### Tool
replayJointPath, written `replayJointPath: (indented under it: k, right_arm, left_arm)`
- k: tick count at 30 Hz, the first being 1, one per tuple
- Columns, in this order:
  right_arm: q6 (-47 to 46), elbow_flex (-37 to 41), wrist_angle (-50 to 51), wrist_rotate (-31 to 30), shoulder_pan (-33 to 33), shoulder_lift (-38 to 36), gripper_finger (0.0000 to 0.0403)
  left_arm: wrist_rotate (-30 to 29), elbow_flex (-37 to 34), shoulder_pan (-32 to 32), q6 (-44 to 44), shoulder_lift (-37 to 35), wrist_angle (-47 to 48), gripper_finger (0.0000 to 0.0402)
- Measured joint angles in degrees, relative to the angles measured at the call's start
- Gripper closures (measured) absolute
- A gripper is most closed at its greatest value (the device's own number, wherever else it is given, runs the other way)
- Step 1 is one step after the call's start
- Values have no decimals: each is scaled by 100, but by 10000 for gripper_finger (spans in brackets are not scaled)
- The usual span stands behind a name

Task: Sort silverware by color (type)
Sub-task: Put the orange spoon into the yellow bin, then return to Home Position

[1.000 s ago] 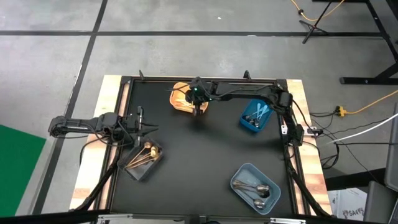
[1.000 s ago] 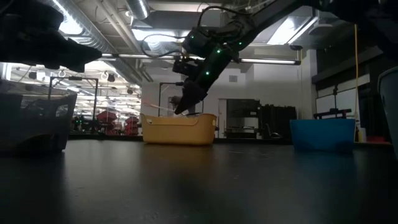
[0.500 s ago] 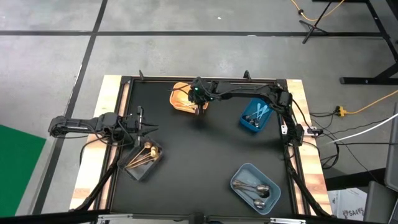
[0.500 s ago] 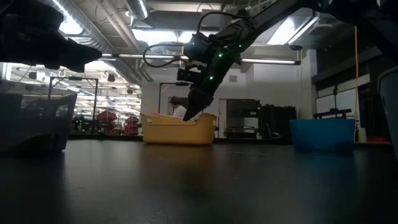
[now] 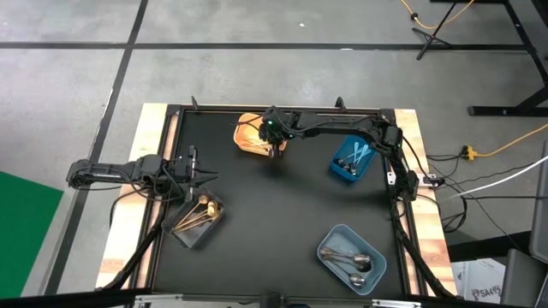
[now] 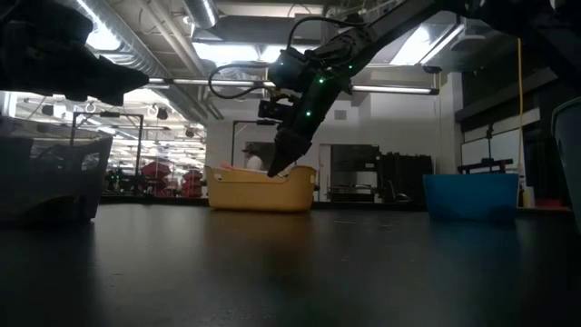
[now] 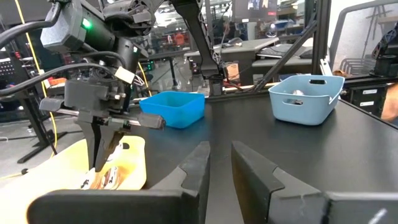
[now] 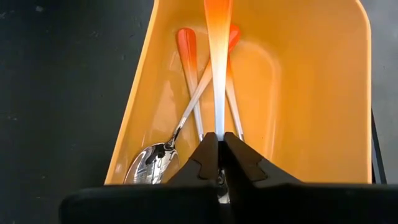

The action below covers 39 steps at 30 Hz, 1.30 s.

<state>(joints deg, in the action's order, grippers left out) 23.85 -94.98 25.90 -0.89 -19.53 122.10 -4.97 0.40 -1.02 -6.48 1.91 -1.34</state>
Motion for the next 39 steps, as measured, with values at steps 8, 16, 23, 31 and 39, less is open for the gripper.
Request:
replayJointPath:
  k: [8, 16, 23, 31, 39]
  right_arm:
    - [-1, 0, -62, 1, 0, 0, 367]
    - [-1, 0, -100, 2, 0, 0, 361]
    - [-112, 0, 4, -97, 2, 0, 380]
    - [-245, 4, 451, 152, 7, -237, 395]
    - [-292, 4, 1329, 805, 8, -1065, 400]
  left_arm:
    - [-2, 0, 0, 2, 0, 0, 342]
    - [-2, 0, 0, 2, 0, -2, 342]
    - [-2, 0, 0, 2, 0, 0, 342]
    - [-2, 0, 0, 2, -2, -2, 342]
    - [-4, 0, -2, 2, -2, -4, 342]
